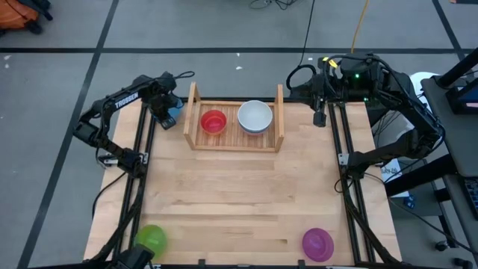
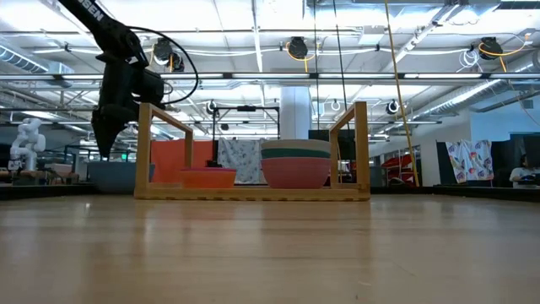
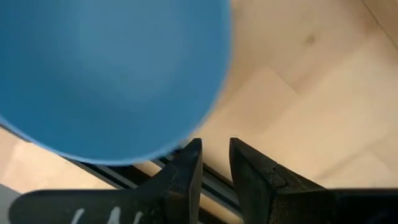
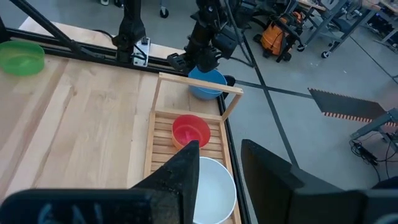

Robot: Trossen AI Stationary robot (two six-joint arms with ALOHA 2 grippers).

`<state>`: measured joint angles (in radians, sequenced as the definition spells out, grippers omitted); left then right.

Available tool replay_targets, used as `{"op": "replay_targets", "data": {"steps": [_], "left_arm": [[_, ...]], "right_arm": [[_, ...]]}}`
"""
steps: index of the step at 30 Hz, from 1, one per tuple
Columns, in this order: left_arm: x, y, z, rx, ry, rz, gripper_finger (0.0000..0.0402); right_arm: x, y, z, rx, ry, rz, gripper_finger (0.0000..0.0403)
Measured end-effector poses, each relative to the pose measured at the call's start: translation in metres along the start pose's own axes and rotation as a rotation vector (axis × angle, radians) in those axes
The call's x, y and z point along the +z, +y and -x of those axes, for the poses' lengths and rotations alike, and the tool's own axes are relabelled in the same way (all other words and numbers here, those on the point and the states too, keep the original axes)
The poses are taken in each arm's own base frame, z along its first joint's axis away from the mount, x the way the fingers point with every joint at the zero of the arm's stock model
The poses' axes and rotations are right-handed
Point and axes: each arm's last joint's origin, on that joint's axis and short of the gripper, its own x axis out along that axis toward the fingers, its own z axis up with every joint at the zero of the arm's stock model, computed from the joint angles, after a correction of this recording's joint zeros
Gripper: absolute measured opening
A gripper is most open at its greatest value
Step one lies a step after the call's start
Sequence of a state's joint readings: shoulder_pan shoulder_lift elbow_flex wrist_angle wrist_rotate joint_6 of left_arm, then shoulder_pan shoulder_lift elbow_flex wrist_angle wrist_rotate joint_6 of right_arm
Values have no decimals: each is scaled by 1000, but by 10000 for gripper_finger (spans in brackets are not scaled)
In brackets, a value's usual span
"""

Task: Place and stack bowls onto a shelf
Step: Stack the blue bowl onto the white bowl

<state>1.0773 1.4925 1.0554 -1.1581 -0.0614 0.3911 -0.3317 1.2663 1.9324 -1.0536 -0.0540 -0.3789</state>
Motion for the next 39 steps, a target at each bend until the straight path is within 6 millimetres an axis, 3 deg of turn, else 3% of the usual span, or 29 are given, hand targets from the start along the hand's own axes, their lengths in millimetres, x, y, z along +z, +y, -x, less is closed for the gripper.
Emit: {"op": "replay_targets", "data": {"steps": [17,25,39], "left_arm": [[1,2,0,32,1,-51,88],[-2,-2,-17,46,9,-84,88],[-2,-3,-18,48,6,-86,88]], "right_arm": [[3,-1,0,-13,-30,2,112],[3,-1,0,-13,-30,2,112],[4,-2,0,-18,-44,4,112]]}}
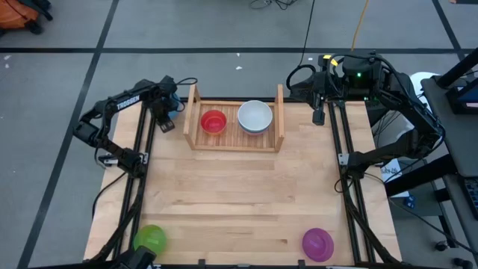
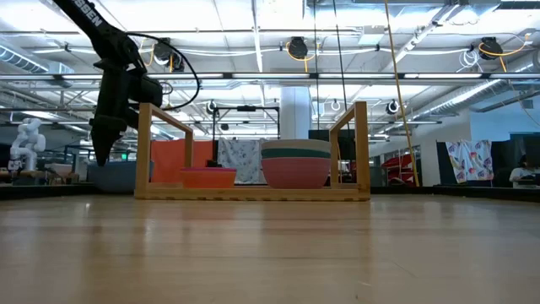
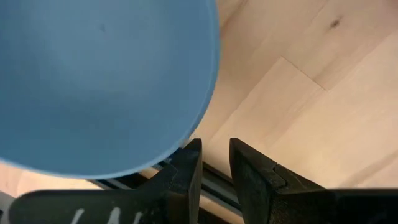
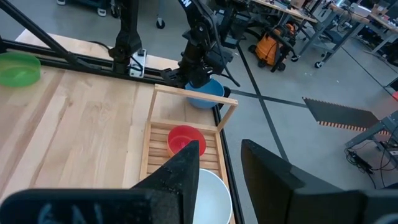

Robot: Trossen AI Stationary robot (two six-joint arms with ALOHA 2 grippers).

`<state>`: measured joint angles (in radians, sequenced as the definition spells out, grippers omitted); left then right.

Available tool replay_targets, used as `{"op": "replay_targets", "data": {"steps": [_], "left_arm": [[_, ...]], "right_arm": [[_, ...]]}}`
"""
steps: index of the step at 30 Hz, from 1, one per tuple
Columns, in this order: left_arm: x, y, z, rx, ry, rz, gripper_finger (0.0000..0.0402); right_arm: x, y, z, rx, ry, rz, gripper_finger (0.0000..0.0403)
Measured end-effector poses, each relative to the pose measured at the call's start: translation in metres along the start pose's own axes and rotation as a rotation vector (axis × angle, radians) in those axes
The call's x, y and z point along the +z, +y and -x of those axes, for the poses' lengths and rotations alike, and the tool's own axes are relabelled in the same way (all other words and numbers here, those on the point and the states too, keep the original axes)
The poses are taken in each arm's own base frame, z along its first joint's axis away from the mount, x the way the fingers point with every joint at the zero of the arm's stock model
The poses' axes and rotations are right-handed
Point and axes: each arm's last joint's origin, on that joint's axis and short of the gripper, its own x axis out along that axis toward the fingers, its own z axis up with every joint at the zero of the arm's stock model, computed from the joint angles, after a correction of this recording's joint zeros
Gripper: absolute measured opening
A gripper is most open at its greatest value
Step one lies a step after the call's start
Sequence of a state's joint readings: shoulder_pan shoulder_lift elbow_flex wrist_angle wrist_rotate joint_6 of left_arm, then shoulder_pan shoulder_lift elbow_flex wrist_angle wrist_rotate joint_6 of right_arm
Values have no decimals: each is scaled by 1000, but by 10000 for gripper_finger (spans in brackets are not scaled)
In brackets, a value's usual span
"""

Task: Place and stack bowls onto a shelf
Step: Stack the blue bowl onto the white bowl

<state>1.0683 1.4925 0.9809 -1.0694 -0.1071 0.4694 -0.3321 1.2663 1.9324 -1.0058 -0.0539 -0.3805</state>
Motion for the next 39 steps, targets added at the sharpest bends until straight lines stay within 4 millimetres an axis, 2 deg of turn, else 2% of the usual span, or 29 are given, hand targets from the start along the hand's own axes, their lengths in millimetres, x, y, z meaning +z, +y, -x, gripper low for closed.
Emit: {"op": "replay_targets", "data": {"steps": [7,21,26,39], "left_arm": [[4,-2,10,11,-6,-53,88],[11,-15,12,50,4,-237,88],[11,-14,12,120,32,-233,88],[9,-5,11,73,-12,-185,88]], "right_arm": [[1,-1,0,-6,-13,0,112],[1,-1,0,-6,-14,0,112],[1,-1,0,-6,-14,0,112],[1,-1,0,-6,-13,1,112]]}}
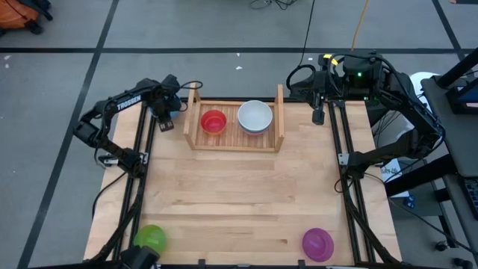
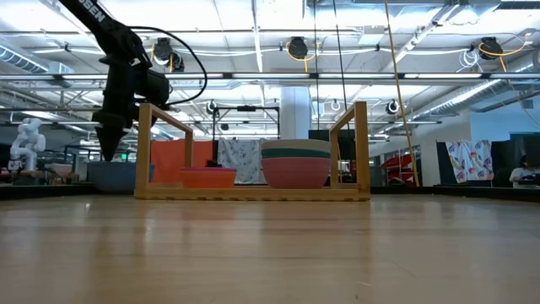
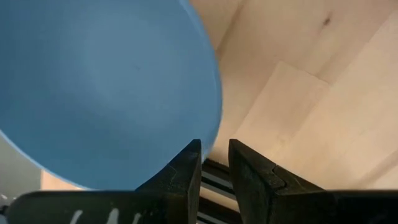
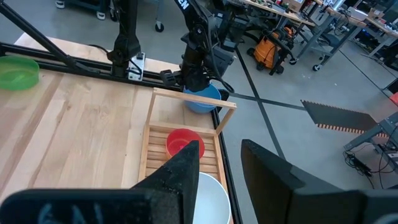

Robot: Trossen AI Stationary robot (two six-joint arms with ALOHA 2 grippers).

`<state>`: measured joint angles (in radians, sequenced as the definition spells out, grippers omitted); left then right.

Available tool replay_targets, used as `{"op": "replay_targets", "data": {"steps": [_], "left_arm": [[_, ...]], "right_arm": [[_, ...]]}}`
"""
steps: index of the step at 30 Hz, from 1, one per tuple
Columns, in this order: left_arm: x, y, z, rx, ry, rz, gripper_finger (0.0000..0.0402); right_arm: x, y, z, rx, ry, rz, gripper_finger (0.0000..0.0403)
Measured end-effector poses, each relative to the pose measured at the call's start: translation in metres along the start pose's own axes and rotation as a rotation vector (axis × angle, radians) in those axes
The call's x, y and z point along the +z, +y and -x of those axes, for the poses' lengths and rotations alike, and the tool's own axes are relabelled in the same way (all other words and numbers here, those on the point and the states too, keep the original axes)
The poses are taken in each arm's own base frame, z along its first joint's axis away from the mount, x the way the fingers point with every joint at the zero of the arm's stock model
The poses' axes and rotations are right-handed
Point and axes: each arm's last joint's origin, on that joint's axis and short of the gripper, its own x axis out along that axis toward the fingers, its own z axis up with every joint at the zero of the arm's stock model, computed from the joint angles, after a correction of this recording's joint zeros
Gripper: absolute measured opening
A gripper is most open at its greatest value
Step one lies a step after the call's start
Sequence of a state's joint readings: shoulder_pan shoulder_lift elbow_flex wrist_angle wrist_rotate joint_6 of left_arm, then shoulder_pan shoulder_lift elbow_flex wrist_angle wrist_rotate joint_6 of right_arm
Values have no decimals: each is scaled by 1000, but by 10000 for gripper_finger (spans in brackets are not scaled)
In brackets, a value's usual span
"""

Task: Place and stack bowls onto a shelf
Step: Stack the blue bowl onto the white bowl

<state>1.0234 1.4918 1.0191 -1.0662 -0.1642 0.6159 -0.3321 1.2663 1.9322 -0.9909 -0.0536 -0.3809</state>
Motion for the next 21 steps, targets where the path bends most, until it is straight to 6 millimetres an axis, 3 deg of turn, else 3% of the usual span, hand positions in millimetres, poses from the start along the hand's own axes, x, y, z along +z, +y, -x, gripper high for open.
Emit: {"op": "replay_targets", "data": {"steps": [21], "left_arm": [[-3,7,-1,-43,-52,36,88]], "right_arm": [[0,0,0,0,1,1,112]]}}
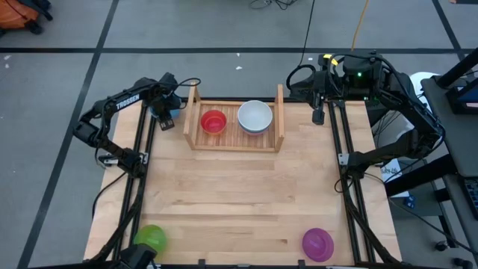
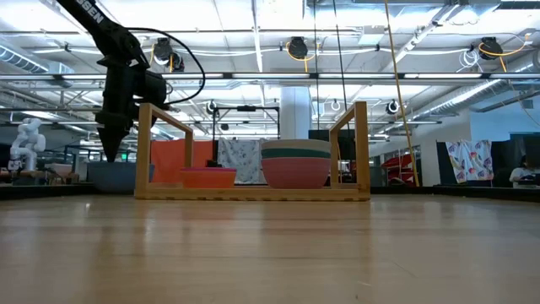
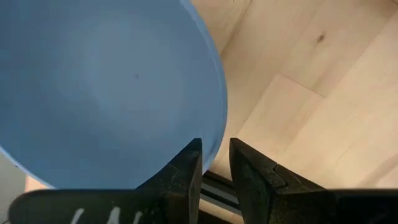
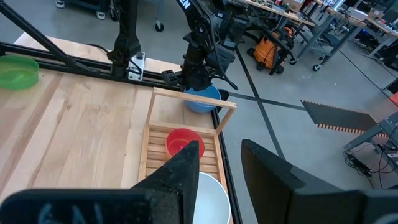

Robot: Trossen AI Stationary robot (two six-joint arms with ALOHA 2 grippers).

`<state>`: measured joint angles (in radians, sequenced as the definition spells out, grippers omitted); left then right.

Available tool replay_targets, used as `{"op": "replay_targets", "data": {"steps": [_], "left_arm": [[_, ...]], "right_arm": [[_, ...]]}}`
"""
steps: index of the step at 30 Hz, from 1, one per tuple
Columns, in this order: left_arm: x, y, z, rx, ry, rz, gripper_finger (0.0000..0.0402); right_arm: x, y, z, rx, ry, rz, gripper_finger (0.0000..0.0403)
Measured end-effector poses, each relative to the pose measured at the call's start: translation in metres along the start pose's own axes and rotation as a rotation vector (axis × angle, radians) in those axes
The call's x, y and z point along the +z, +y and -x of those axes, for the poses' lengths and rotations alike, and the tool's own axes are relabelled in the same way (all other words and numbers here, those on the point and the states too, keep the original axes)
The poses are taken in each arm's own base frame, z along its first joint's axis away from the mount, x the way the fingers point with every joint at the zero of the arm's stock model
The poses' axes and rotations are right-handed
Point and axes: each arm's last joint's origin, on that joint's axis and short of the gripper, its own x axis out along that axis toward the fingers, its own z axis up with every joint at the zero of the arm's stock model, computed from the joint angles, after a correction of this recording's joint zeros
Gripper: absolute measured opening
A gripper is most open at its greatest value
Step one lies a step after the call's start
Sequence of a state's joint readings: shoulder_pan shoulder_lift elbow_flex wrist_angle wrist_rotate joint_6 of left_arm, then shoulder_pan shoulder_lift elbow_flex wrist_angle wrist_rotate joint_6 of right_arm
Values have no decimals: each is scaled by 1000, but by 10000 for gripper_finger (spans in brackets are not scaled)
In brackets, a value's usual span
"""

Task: Place and stack bowls onto a shelf
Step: Stack the blue bowl onto the white bowl

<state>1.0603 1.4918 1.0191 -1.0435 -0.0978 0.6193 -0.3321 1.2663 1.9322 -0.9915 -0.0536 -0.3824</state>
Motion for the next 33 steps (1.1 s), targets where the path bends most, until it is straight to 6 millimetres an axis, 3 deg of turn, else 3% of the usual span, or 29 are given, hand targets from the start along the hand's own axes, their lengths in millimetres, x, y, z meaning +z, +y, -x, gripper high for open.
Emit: {"op": "replay_targets", "data": {"steps": [23,30,33], "left_arm": [[11,8,-21,4,25,35,87],[11,8,-20,9,21,50,16],[12,7,-20,10,21,60,13]], "right_arm": [[0,0,0,0,0,0,112],[0,0,0,0,0,0,112],[0,0,0,0,0,0,112]]}}
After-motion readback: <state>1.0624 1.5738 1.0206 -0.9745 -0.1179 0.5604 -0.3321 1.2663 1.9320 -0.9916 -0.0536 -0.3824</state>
